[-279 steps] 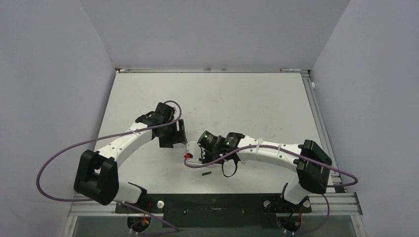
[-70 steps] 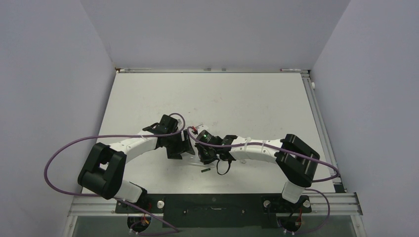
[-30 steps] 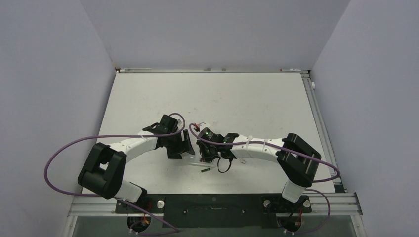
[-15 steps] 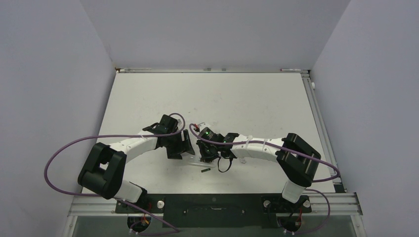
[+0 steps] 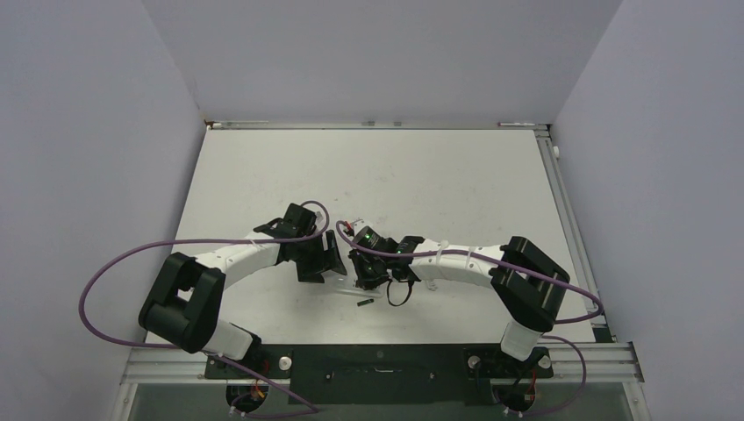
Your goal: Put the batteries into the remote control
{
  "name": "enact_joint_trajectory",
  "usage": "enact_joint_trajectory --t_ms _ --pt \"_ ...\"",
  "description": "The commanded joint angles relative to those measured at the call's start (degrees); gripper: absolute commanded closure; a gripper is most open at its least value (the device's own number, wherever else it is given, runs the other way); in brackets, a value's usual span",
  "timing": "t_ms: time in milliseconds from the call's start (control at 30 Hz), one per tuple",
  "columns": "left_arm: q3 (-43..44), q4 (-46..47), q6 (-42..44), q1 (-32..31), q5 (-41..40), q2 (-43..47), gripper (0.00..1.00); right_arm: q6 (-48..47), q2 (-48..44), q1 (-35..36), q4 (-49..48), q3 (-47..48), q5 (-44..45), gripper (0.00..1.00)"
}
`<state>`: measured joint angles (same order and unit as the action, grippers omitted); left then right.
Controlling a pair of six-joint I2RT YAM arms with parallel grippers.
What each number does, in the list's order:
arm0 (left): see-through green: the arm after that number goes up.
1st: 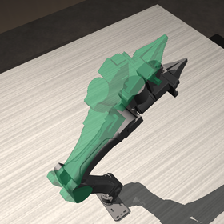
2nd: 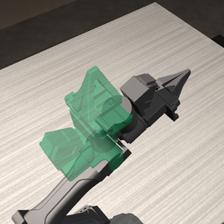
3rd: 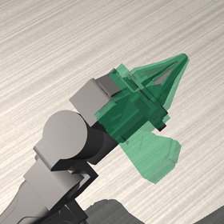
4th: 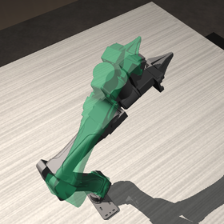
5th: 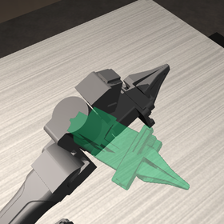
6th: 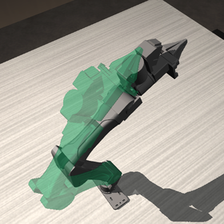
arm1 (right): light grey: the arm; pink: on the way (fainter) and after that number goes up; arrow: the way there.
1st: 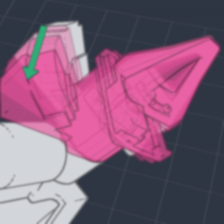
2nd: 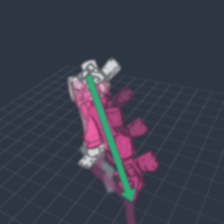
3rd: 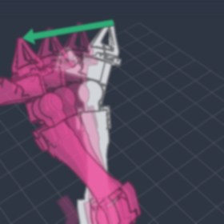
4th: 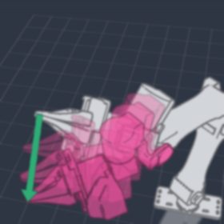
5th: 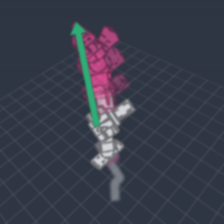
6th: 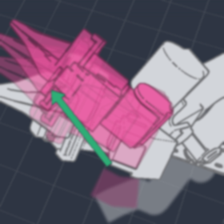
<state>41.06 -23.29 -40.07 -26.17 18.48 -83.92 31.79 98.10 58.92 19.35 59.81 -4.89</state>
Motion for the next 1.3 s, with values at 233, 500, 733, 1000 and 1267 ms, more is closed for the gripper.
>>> enact_joint_trajectory --t_ms 233,500,733,1000,1267 --pt "0.07 1.41 0.05 -0.19 -0.17 -0.98 0.32 -0.95 0.04 0.08 -0.77 2.83 -1.09 0.91" --pt "0.08 1.42 0.11 -0.24 0.11 -0.85 0.32 -0.29 -3.20 0.18 -0.54 3.60 1.77 0.90" --pt "0.16 1.49 0.06 -0.72 0.30 -0.98 0.33 0.86 -7.91 0.23 1.27 2.34 4.57 0.77" --pt "0.25 1.84 0.01 -1.38 0.76 -1.25 0.40 2.87 -14.25 0.12 0.24 -2.09 7.45 0.65" --pt "0.07 1.94 -0.09 -2.24 0.53 -1.59 0.47 4.79 -19.48 -0.56 -4.72 -9.41 6.66 0.61"
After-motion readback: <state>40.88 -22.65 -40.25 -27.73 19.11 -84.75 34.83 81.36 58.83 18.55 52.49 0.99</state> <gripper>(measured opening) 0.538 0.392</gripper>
